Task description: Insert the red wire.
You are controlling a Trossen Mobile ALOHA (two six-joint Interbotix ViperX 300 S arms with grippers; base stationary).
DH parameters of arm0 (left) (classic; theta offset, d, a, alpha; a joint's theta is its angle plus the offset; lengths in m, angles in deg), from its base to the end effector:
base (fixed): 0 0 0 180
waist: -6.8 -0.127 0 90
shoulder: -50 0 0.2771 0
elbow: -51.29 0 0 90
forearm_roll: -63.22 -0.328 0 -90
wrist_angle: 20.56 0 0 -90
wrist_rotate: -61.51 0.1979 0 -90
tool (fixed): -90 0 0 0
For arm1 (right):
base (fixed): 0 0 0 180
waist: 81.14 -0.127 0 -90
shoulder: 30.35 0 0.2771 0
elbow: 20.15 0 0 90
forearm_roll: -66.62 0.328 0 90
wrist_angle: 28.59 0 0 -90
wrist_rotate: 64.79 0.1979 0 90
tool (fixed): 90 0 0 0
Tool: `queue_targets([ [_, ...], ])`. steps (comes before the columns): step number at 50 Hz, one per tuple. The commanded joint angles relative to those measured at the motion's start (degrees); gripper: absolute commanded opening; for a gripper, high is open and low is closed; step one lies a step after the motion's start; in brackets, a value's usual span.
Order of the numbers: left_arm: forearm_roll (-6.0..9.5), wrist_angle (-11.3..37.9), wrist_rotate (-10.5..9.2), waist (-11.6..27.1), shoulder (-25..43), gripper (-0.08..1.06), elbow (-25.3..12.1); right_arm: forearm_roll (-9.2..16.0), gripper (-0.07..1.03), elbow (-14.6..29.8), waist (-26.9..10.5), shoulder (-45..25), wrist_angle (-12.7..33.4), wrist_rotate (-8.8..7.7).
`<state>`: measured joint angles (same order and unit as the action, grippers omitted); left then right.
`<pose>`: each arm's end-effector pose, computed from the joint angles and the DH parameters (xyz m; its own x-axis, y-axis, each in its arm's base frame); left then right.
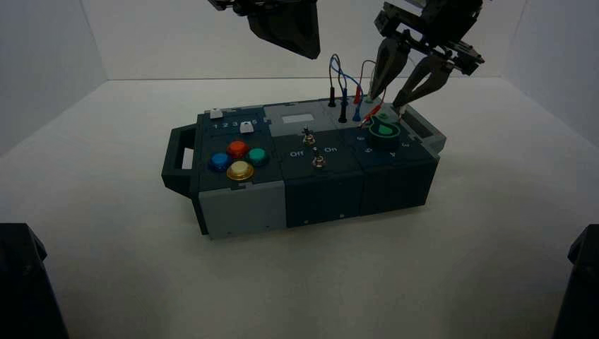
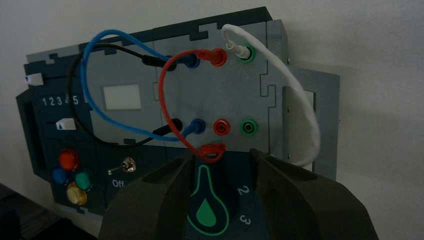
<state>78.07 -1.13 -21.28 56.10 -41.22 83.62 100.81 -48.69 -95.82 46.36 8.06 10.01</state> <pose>0.2492 -0.3156 0.0837 0.3535 -0.5418 -0.7626 0.7262 0.6728 -0.1413 0.3326 0.1558 -0.0008 0.1747 0.3925 -0.9030 -0.1075 0.9192 0.3788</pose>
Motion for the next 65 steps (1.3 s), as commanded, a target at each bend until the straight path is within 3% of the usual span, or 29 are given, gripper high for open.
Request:
queue_targets([
  [1,0.09,-0.53,0.00,0.09,-0.88,-0.03,-1.41,0.09,0.57,2.02,-0.18,0.00,-0.18,-0.53],
  [35,0.09,-0.53,0.00,0.18,-0.79,-0.03,-1.58,0.35,0.55,4.39,-0.62,-3.08,0.44,-1.14],
  [44,0.09,-0.53,0.00,0.18,-0.70,-0.03,-1.76,0.35,0.50,4.48,-0.62,-3.78,0.44,-1.14],
  [65,0.09,-0.53,0.00,0.18,-0.70,-0.03,-2.02,0.70,0.23,5.01,-0.62,-4.75,2.46,-1.76],
])
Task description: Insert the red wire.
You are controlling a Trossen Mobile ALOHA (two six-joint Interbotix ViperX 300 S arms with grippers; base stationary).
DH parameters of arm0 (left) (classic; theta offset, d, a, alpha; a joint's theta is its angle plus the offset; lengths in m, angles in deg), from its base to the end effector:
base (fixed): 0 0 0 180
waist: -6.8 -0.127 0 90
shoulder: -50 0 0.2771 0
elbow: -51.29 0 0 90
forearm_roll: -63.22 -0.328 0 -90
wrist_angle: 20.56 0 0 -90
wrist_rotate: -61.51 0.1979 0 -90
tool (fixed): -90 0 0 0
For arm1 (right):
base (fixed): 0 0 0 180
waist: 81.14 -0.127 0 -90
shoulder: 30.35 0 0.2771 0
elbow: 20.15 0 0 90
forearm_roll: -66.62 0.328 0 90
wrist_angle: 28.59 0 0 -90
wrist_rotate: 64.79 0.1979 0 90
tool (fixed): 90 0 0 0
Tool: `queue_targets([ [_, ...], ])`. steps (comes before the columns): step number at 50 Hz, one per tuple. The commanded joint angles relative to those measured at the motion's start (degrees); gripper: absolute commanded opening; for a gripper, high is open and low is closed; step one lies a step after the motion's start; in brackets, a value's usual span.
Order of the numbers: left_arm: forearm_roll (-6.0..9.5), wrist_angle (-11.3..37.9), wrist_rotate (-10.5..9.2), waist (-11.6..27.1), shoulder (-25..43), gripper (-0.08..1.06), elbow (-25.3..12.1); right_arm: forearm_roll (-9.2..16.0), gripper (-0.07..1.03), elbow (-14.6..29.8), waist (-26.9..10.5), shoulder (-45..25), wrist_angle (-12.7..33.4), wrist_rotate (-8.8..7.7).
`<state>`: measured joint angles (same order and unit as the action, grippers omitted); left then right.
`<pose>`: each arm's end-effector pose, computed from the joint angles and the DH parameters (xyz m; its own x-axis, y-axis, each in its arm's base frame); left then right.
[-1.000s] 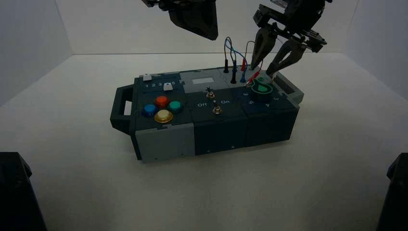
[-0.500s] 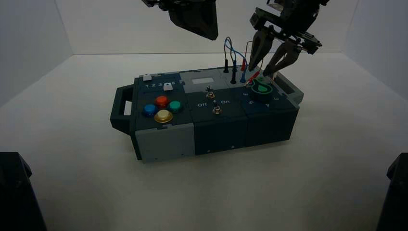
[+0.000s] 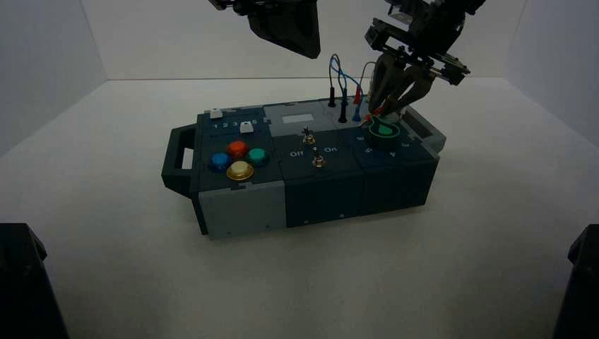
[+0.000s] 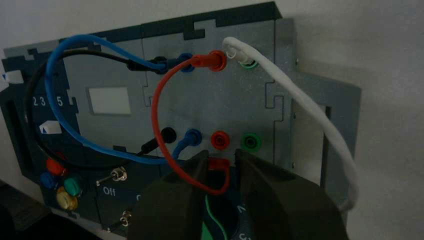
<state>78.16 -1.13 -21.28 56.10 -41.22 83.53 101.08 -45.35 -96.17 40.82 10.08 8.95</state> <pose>0.2495 -0.3161 0.0843 0.3540 -0.5431 -0.7614 0.7257 0.6731 -0.1427 0.3348 0.1624 -0.0194 0.1046 0.3942 -0.9131 -0.1152 0.9167 0.3825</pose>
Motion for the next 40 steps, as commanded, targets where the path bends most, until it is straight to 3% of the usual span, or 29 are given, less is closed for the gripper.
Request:
queue_targets([
  [1,0.00,-0.44,0.00,0.09,-0.79,-0.03,-1.93,0.53,0.21,1.67,-0.26,0.88,0.53,-0.79],
  [10,0.00,-0.44,0.00,0.18,-0.62,-0.03,-1.93,0.62,0.12,1.85,-0.26,1.76,0.79,-1.41],
  [40,0.00,-0.44,0.00,0.18,-0.53,-0.03,-1.93,0.70,0.07,2.11,-0.26,3.60,4.31,-1.58],
])
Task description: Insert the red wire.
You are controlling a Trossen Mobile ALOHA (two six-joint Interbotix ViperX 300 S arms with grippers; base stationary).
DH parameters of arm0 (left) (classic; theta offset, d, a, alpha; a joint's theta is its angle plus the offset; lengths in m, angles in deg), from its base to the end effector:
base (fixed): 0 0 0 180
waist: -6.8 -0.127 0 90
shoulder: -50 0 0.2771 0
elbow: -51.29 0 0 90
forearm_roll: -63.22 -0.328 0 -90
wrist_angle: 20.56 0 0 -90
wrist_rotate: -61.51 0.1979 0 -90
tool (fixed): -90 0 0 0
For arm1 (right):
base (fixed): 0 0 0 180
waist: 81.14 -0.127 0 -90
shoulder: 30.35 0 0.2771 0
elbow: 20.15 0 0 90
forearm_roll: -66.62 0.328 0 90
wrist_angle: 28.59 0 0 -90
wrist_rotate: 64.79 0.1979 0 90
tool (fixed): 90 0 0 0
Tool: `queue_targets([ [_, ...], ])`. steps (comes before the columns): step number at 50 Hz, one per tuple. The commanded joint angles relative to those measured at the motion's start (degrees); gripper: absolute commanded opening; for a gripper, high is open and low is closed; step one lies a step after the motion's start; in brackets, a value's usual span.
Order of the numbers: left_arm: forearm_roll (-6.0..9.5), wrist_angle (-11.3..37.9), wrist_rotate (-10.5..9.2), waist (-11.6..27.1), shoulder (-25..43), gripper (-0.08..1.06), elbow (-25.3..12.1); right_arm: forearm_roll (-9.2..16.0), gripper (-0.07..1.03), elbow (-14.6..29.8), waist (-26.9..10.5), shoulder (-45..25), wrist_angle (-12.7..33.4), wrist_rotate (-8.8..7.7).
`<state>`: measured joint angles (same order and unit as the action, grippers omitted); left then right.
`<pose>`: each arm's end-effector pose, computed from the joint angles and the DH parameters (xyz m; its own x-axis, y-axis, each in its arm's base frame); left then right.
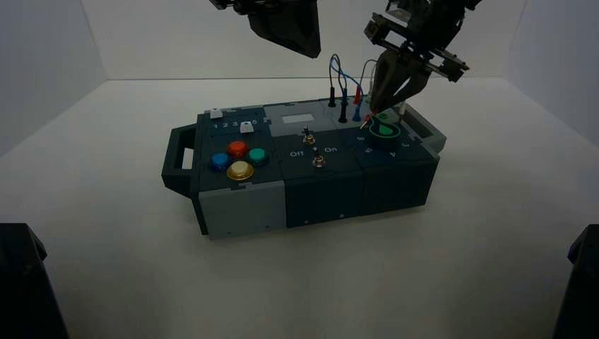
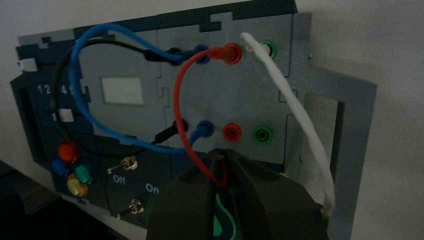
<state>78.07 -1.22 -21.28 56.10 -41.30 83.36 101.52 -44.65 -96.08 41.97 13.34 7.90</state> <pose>0.2504 -0.3169 0.0863 0.3575 -0.5458 -0.7578 0.7267 0.6723 -0.1414 0.3317 0.1668 -0.0085 0.0786 0.4167 -0.9057 -0.1403 0.9041 0.4037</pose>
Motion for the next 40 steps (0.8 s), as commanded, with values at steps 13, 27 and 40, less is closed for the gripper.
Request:
queue_targets([
  [13,0.09,-0.26,0.00,0.18,-0.70,-0.03,-1.85,0.26,0.07,1.14,-0.35,3.60,3.25,-1.14],
  [27,0.09,-0.09,0.00,0.18,-0.88,-0.03,-1.85,0.09,0.03,0.70,-0.26,4.22,5.27,-2.02],
  [40,0.09,0.00,0.00,0.09,-0.88,-0.03,-1.76,-0.62,-0.03,1.05,-0.35,5.54,6.06,-2.20],
])
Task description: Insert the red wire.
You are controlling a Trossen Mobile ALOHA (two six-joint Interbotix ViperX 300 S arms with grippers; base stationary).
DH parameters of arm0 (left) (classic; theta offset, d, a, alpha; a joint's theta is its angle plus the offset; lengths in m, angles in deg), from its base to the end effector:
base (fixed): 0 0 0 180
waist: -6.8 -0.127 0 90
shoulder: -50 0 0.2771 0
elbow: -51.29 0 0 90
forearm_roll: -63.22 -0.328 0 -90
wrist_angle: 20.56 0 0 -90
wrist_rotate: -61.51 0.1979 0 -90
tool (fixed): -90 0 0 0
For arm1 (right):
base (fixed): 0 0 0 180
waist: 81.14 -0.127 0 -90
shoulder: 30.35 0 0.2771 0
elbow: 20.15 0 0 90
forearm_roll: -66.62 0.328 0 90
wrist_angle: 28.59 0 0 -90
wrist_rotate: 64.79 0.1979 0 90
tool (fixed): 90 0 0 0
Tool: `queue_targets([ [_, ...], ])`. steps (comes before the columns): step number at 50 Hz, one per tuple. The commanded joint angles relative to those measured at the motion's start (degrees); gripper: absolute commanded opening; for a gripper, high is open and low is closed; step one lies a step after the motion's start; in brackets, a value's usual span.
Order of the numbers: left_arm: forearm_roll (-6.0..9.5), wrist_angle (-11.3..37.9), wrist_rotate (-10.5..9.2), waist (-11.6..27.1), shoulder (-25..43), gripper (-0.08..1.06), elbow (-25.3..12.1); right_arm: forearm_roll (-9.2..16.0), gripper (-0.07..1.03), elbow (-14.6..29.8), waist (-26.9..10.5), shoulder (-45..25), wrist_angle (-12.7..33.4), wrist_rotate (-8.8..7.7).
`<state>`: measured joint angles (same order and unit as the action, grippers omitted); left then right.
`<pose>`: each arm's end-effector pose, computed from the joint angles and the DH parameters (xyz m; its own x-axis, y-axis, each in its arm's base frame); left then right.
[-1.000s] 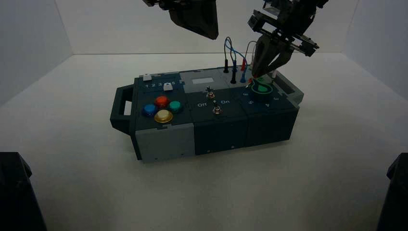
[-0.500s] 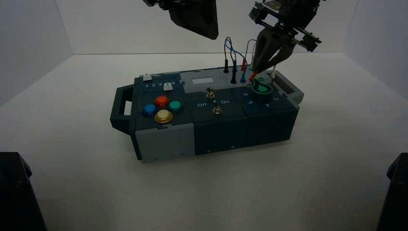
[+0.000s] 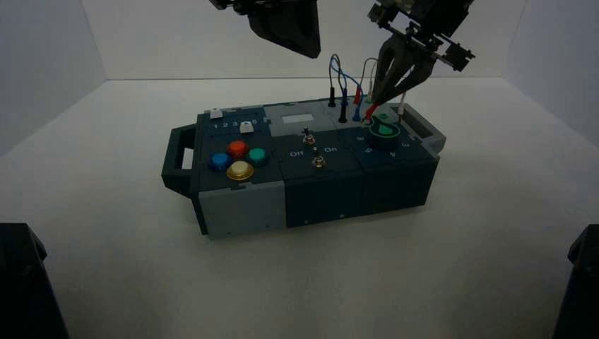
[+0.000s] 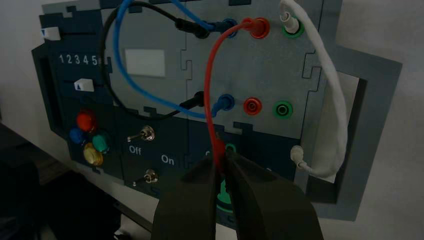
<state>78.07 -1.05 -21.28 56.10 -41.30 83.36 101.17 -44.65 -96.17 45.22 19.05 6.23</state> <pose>0.2500 -0.3167 0.0859 0.3555 -0.5446 -0.7596 0.7268 0.6721 -0.1417 0.3187 0.1714 0.0118 0.0282 0.4415 -0.8968 -0.1988 0.8817 0.4278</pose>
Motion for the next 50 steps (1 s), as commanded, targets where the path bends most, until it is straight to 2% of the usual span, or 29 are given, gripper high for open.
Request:
queue_targets([
  [1,0.09,-0.18,0.00,0.18,-0.97,-0.03,-1.76,-0.26,-0.03,1.05,-0.26,2.29,0.44,-0.53],
  [12,0.00,-0.18,0.00,0.09,-0.88,-0.03,-1.85,-1.67,-0.03,1.93,-0.26,2.99,2.37,-0.62],
  [24,-0.09,-0.09,-0.09,0.09,-1.05,-0.03,-1.85,-3.52,-0.03,2.55,-0.26,4.39,2.55,-0.53],
  [50,-0.18,0.44,0.00,0.18,-1.67,-0.03,-1.76,-9.40,-0.02,3.69,-0.26,8.17,2.46,-0.44],
])
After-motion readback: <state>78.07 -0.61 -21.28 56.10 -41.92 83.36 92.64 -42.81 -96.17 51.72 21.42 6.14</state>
